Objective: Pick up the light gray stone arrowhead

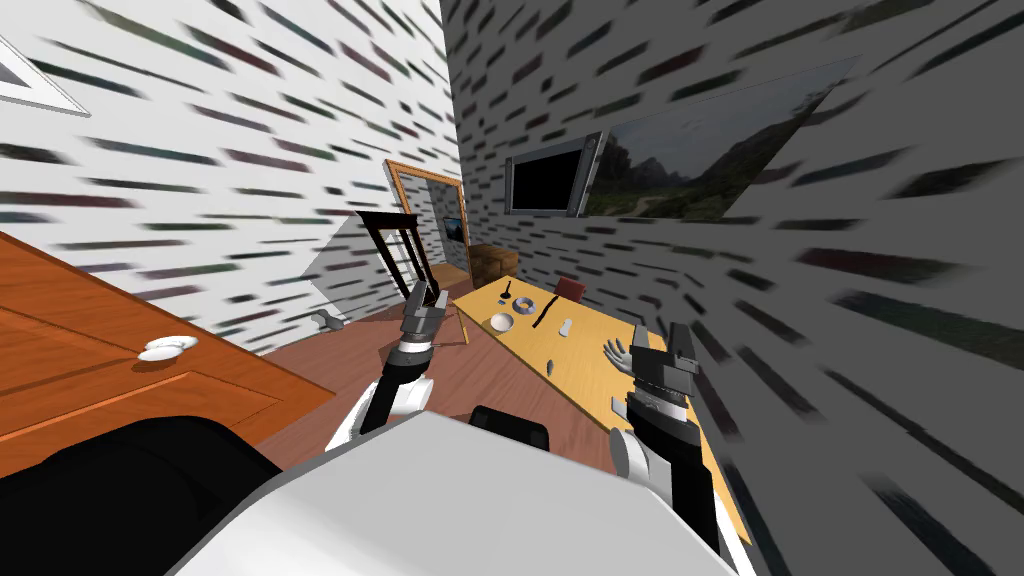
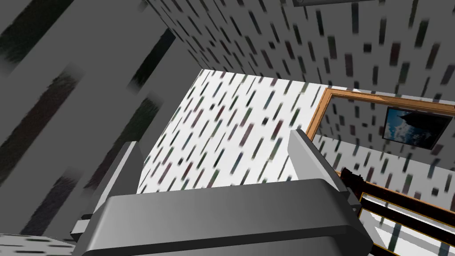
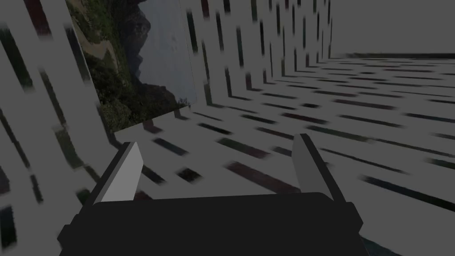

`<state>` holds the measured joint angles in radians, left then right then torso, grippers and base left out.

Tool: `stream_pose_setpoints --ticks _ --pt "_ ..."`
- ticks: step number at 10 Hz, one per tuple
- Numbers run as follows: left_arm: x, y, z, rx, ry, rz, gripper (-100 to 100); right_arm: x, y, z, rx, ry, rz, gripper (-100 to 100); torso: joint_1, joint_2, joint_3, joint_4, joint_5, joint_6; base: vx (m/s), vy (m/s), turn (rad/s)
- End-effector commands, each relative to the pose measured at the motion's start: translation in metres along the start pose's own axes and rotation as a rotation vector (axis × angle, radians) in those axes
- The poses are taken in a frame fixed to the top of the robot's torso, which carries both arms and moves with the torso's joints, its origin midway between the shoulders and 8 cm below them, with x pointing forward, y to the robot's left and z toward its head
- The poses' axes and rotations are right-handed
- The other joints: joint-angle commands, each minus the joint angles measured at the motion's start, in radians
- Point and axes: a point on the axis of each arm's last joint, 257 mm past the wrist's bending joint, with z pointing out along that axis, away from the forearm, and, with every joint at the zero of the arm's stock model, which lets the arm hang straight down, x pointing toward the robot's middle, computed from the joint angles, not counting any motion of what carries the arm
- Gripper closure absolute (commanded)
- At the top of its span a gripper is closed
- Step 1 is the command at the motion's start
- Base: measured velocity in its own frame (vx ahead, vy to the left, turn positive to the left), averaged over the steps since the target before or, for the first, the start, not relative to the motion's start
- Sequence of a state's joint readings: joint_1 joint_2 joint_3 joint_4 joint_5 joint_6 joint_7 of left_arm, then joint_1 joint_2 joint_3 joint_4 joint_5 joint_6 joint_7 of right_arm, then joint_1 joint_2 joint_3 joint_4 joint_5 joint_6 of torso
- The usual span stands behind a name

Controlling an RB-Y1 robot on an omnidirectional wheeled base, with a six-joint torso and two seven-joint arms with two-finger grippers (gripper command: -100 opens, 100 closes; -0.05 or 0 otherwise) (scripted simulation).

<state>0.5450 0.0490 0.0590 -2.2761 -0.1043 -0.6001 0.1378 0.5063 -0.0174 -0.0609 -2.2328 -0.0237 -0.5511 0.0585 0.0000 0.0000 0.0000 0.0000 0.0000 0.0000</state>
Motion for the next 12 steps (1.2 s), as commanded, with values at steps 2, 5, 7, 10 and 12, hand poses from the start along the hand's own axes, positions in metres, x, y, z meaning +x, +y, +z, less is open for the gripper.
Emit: stream_pose_setpoints --ticks 2,5,7,10,12 --pt "0.0 0.0 0.0 0.0 0.0 0.0 0 0.004 -0.012 -0.003 0.031 0.05 -0.037 -100 0.0 0.003 0.002 0.001 0.0 0.0 -0.094 0.014 0.031" --pt "0.0 0.0 0.0 0.0 0.0 0.0 0 0.008 -0.034 -0.01 0.093 0.105 -0.074 -100 0.003 0.011 0.006 0.002 0.001 0.0 -0.164 0.053 0.039" --pt "0.0 0.0 0.0 0.0 0.0 0.0 0 0.013 -0.054 -0.017 0.148 0.149 -0.096 -100 0.004 0.011 0.006 0.003 0.001 0.0 -0.162 0.074 0.068" --pt "0.0 0.0 0.0 0.0 0.0 0.0 0 0.026 -0.092 -0.034 0.25 0.235 -0.12 -100 0.005 0.011 0.007 0.003 0.001 0.0 -0.169 0.086 0.101" --pt "0.0 0.0 0.0 0.0 0.0 0.0 0 0.039 -0.12 -0.053 0.334 0.304 -0.129 -100 0.007 0.01 0.006 0.002 0.002 0.0 -0.14 0.096 0.136"
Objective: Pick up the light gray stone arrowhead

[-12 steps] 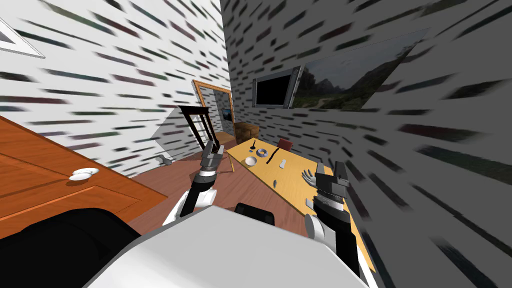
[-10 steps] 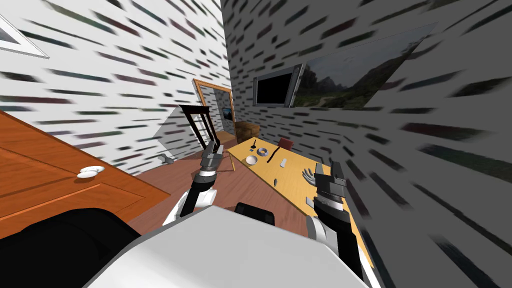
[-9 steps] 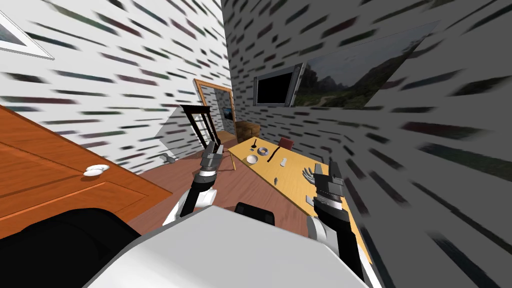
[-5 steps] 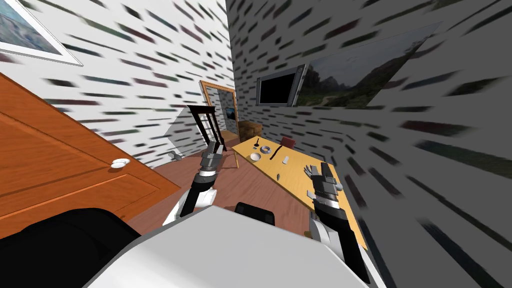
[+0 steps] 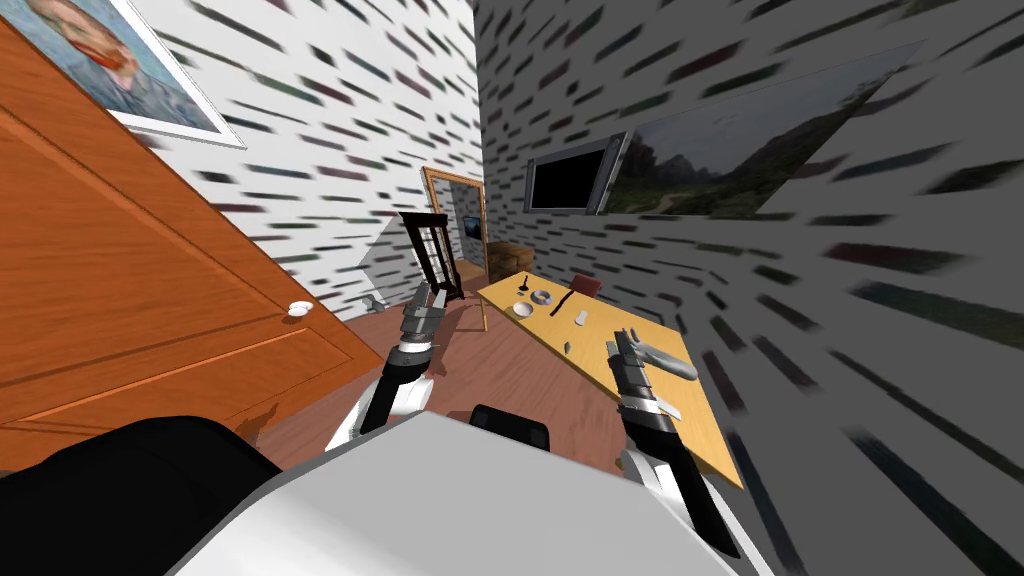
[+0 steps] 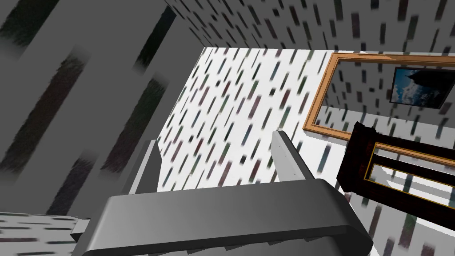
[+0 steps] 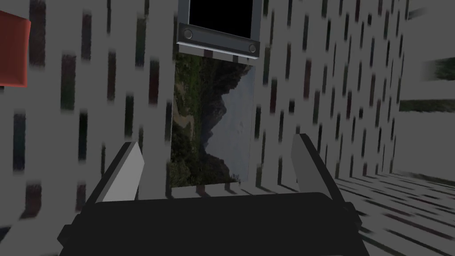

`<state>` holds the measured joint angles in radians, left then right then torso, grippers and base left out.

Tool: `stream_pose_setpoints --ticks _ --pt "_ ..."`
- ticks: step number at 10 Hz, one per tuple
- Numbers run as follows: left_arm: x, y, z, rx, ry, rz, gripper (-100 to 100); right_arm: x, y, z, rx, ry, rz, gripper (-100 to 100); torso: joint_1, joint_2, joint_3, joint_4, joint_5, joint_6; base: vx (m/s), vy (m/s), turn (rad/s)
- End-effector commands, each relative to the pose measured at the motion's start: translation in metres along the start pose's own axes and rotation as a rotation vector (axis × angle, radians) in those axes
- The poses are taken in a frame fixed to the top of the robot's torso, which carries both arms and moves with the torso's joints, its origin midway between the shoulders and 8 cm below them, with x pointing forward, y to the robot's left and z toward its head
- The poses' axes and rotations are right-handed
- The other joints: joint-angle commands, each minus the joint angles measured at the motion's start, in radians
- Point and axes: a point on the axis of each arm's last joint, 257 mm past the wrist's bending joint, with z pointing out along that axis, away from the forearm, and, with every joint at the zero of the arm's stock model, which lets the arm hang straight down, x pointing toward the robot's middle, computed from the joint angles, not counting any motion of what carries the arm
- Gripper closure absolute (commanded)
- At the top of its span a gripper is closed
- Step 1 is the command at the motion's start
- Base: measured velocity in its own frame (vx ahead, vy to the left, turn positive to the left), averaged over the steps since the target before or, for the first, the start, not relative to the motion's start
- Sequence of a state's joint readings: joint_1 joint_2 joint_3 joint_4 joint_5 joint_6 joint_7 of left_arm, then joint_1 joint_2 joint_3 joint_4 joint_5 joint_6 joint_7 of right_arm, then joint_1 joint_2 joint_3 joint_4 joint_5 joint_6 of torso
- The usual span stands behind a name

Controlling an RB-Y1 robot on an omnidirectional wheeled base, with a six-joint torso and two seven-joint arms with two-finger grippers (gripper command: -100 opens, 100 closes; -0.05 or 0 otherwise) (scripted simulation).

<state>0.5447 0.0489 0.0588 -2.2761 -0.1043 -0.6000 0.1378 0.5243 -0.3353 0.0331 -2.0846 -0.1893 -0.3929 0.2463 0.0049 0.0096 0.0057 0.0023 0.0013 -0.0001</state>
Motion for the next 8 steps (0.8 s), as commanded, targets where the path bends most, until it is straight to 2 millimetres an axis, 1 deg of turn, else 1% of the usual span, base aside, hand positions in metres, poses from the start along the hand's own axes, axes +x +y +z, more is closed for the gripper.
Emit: stream_pose_setpoints --ticks 1,2,4,5,7,8 --pt "0.0 0.0 0.0 0.0 0.0 0.0 0 0.019 -0.029 -0.006 0.073 0.065 -0.007 -100 0.0 0.0 0.0 0.0 0.0 0.0 -0.114 0.083 0.135" --pt "0.0 0.0 0.0 0.0 0.0 0.0 0 0.019 -0.029 -0.006 0.073 0.071 -0.012 -100 0.0 -0.001 -0.001 0.0 0.0 0.0 -0.065 0.069 0.046" --pt "0.0 0.0 0.0 0.0 0.0 0.0 0 0.043 -0.064 -0.02 0.168 0.161 -0.018 -100 -0.002 -0.006 -0.003 -0.001 -0.001 0.0 -0.047 0.062 0.156" --pt "0.0 0.0 0.0 0.0 0.0 0.0 0 0.043 -0.065 -0.02 0.168 0.168 -0.024 -100 -0.002 -0.006 -0.003 -0.001 0.0 0.0 -0.037 0.054 0.042" --pt "0.0 0.0 0.0 0.0 0.0 0.0 0 0.068 -0.101 -0.041 0.271 0.265 -0.028 -100 -0.003 -0.008 -0.004 -0.002 -0.001 0.0 -0.018 0.065 0.158" --pt "0.0 0.0 0.0 0.0 0.0 0.0 0 0.067 -0.102 -0.042 0.271 0.276 -0.04 -100 -0.002 -0.008 -0.005 -0.002 -0.001 0.0 -0.005 0.052 0.055"
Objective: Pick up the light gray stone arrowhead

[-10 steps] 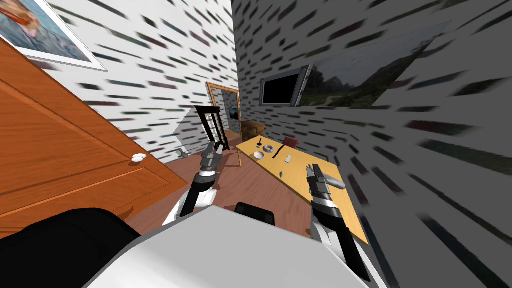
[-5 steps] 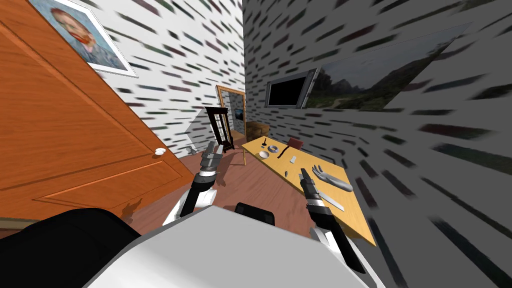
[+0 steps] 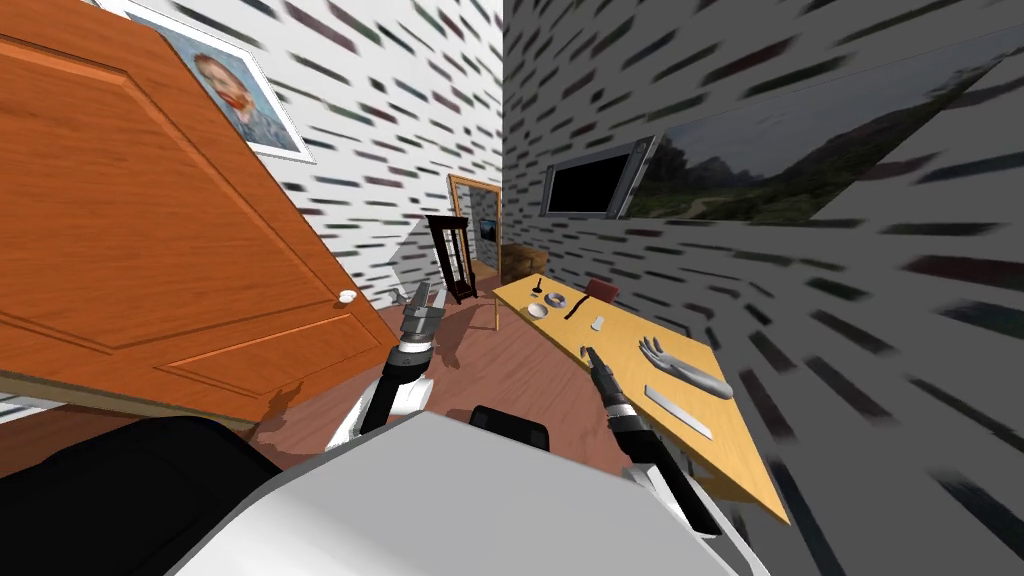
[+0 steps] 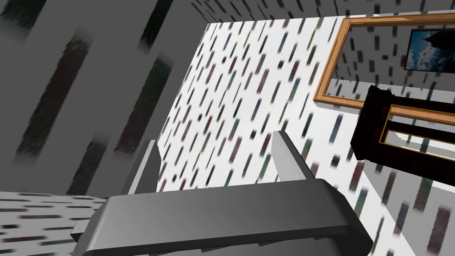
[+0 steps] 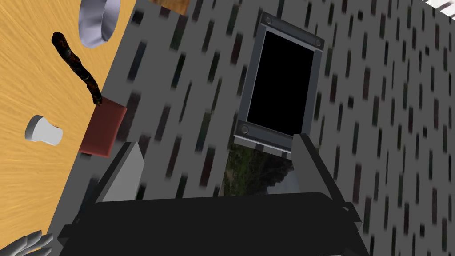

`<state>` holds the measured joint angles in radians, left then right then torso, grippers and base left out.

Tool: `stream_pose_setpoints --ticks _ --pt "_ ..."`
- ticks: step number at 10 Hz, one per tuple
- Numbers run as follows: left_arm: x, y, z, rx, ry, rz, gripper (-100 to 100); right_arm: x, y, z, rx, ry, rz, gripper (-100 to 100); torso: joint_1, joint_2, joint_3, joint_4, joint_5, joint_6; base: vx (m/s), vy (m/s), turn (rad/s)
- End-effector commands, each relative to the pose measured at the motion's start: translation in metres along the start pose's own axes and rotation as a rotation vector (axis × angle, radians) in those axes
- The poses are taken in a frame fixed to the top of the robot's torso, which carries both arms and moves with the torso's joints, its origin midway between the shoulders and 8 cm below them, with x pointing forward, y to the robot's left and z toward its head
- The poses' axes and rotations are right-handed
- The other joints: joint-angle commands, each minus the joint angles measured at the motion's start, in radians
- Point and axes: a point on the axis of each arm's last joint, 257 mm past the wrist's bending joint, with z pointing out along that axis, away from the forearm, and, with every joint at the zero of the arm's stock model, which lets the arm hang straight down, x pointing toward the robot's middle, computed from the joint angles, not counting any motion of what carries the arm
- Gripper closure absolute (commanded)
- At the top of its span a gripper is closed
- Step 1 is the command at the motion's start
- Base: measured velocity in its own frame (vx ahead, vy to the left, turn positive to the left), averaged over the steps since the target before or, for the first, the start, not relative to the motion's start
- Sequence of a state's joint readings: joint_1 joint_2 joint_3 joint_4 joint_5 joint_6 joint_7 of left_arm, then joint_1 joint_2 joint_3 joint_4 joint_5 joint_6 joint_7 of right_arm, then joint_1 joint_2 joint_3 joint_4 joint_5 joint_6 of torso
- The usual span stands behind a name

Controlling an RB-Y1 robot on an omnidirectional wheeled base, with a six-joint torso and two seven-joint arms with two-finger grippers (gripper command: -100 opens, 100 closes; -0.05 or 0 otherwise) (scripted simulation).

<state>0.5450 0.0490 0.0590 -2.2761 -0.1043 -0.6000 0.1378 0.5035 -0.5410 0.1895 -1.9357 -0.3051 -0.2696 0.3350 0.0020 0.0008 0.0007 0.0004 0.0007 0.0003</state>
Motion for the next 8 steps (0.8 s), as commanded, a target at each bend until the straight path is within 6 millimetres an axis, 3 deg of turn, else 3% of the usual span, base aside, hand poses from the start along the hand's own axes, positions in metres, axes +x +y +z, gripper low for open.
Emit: stream_pose_setpoints --ticks 1,2,3,4,5,7,8 --pt "0.0 0.0 0.0 0.0 0.0 0.0 0 0.018 -0.025 -0.007 0.067 0.068 -0.014 -100 0.0 0.0 0.0 0.0 0.0 0.0 0.007 0.045 0.119" --pt "0.0 0.0 0.0 0.0 0.0 0.0 0 0.031 -0.047 -0.014 0.122 0.116 -0.019 -100 -0.001 -0.001 0.0 0.0 0.0 0.0 0.007 0.061 0.203" --pt "0.0 0.0 0.0 0.0 0.0 0.0 0 0.031 -0.048 -0.015 0.125 0.127 -0.029 -100 0.0 -0.001 -0.001 0.0 0.0 -0.001 0.011 0.044 0.081" --pt "0.0 0.0 0.0 0.0 0.0 0.0 0 0.045 -0.071 -0.025 0.183 0.18 -0.035 -100 -0.001 -0.001 -0.001 0.0 0.0 0.0 0.027 0.044 0.119" --pt "0.0 0.0 0.0 0.0 0.0 0.0 0 0.044 -0.071 -0.026 0.185 0.184 -0.043 -100 -0.001 -0.002 -0.001 0.0 0.0 0.0 0.027 0.029 0.068" --pt "0.0 0.0 0.0 0.0 0.0 0.0 0 0.063 -0.117 -0.052 0.307 0.283 -0.065 -100 -0.002 -0.003 -0.002 -0.001 0.0 0.0 0.047 0.034 0.194" --pt "0.0 0.0 0.0 0.0 0.0 0.0 0 0.064 -0.119 -0.054 0.311 0.297 -0.074 -100 -0.001 -0.004 -0.002 -0.001 0.0 -0.001 0.047 0.029 0.064"
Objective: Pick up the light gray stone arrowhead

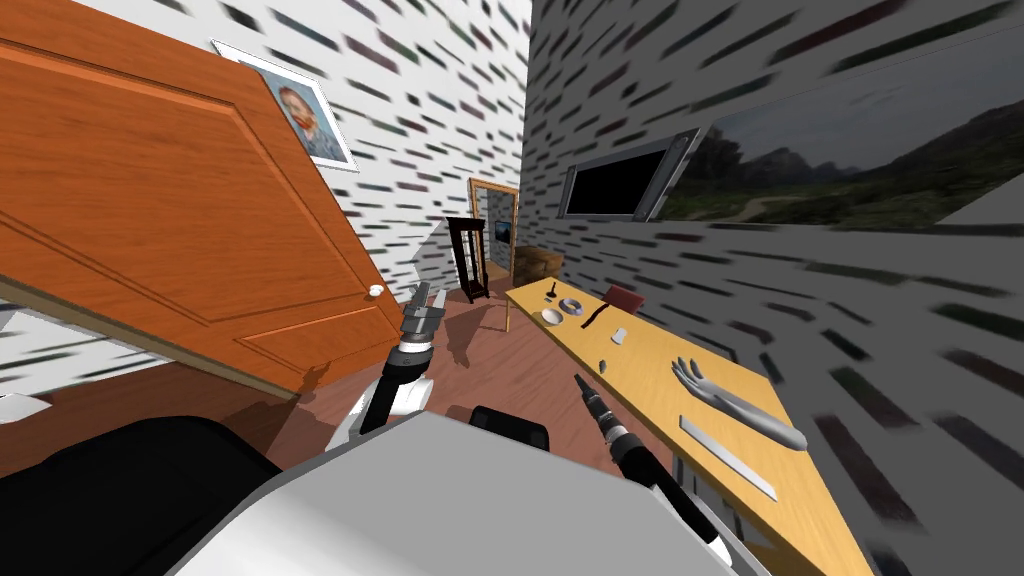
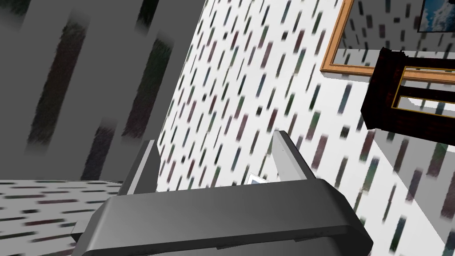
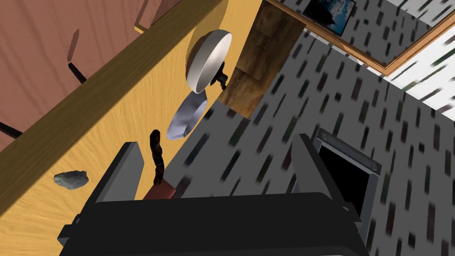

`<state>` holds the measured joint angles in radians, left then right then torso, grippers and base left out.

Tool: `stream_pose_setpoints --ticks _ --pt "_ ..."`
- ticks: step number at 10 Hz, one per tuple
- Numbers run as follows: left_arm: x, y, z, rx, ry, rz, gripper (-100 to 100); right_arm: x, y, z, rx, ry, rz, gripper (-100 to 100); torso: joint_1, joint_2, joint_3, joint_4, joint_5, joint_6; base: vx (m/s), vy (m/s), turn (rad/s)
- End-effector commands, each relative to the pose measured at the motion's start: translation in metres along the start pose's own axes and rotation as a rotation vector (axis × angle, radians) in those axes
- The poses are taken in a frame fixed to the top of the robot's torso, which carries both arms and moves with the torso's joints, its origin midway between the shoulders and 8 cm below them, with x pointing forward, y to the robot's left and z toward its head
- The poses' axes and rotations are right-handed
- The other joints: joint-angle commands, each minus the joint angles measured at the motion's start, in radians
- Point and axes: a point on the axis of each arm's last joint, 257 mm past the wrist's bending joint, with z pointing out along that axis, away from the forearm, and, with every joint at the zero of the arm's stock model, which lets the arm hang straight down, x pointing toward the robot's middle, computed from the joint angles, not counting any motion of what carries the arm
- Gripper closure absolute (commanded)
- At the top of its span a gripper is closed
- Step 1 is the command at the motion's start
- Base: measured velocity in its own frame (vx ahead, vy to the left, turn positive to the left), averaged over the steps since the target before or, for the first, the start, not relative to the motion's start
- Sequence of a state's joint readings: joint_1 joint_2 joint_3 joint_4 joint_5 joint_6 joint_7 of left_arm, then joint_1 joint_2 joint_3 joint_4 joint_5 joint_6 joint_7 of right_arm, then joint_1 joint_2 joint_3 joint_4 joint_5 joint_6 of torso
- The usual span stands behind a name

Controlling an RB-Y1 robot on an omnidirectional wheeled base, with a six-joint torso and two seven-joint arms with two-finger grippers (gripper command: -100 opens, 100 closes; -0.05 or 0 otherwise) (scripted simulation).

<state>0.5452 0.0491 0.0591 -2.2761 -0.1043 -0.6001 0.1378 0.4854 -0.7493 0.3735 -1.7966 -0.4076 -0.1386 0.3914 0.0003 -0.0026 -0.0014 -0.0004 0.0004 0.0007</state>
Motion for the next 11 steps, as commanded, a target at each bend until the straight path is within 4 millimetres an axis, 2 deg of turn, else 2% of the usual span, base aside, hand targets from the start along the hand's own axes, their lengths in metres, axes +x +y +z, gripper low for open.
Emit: stream_pose_setpoints --ticks 1,2,3,4,5,6,7,8,9,10,11 --pt "0.0 0.0 0.0 0.0 0.0 0.0 0 0.015 -0.031 -0.006 0.075 0.063 -0.012 -100 0.0 0.0 0.0 0.0 0.0 0.0 0.059 0.031 0.096" --pt "0.0 0.0 0.0 0.0 0.0 0.0 0 0.013 -0.033 -0.008 0.08 0.068 -0.024 -100 0.0 -0.001 0.0 0.0 0.0 -0.001 0.052 0.019 0.09" --pt "0.0 0.0 0.0 0.0 0.0 0.0 0 0.026 -0.059 -0.017 0.144 0.118 -0.033 -100 -0.001 0.0 0.0 0.0 0.0 0.0 0.057 0.012 0.155" --pt "0.0 0.0 0.0 0.0 0.0 0.0 0 0.024 -0.061 -0.018 0.147 0.12 -0.041 -100 -0.001 -0.001 0.0 0.0 0.0 -0.001 0.051 0.002 0.074" --pt "0.0 0.0 0.0 0.0 0.0 0.0 0 0.036 -0.086 -0.029 0.211 0.169 -0.051 -100 -0.002 0.0 0.0 0.0 0.0 0.0 0.093 -0.003 0.16" --pt "0.0 0.0 0.0 0.0 0.0 0.0 0 0.033 -0.088 -0.031 0.215 0.171 -0.06 -100 -0.002 -0.002 -0.001 0.0 0.0 -0.001 0.076 -0.002 0.082" --pt "0.0 0.0 0.0 0.0 0.0 0.0 0 0.041 -0.113 -0.044 0.28 0.216 -0.074 -100 -0.002 -0.002 -0.001 0.0 0.0 0.0 0.087 0.013 0.144" --pt "0.0 0.0 0.0 0.0 0.0 0.0 0 0.04 -0.114 -0.045 0.284 0.219 -0.079 -100 -0.001 -0.003 -0.001 0.0 0.0 0.0 0.079 0.007 0.07" --pt "0.0 0.0 0.0 0.0 0.0 0.0 0 0.044 -0.14 -0.062 0.351 0.261 -0.099 -100 -0.001 -0.002 -0.001 0.0 0.0 0.0 0.082 0.002 0.165" --pt "0.0 0.0 0.0 0.0 0.0 0.0 0 0.045 -0.141 -0.062 0.352 0.263 -0.099 -100 -0.002 -0.002 -0.001 0.0 0.0 -0.001 0.077 -0.013 0.07" --pt "0.0 0.0 0.0 0.0 0.0 0.0 0 0.045 -0.165 -0.079 0.418 0.299 -0.12 -100 -0.002 -0.002 -0.001 0.0 -0.001 0.0 0.119 -0.031 0.15"
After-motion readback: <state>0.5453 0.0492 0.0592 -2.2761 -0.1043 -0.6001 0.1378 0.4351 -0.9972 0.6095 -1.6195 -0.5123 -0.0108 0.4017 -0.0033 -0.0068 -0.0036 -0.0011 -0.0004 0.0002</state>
